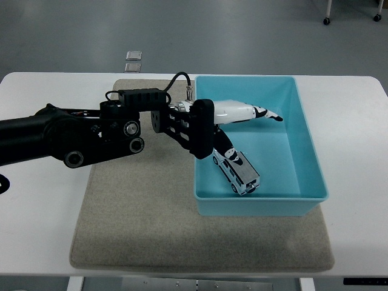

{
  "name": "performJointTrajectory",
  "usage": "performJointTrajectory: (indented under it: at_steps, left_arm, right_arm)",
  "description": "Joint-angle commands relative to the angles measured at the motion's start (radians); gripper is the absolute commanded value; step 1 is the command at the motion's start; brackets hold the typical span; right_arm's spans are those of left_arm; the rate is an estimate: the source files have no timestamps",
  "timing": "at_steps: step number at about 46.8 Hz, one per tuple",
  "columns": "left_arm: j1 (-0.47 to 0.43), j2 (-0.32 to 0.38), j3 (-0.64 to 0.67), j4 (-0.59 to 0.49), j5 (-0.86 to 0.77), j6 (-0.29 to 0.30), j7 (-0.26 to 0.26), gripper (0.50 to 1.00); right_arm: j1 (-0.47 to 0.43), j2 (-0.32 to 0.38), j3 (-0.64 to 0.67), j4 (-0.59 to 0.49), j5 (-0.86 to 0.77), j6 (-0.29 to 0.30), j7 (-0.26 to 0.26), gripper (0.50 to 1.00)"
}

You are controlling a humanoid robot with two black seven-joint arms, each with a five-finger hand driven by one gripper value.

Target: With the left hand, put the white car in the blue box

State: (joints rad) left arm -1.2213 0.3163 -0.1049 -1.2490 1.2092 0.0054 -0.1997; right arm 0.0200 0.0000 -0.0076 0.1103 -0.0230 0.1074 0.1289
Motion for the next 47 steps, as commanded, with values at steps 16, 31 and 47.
performJointTrajectory:
  at_steps: [16,31,47]
  left_arm:
    - [0.023,0.119,-0.214,0.016,-0.293,0.102,0.003,0.964]
    - [0.112,0.237,-0.223,0.095,-0.781,0.249,-0.023,0.966]
    - [0.330,0.372,-0.401,0.083,-0.985,0.248,-0.064,0.966]
  right_arm:
    - [0.000,0.000,0.000,0.000,0.000,0.000,0.000,0.936]
    - [0.000,0.000,0.000,0.000,0.000,0.000,0.000,0.936]
    - [0.000,0.000,0.000,-0.001,0.000,0.000,0.000,0.936]
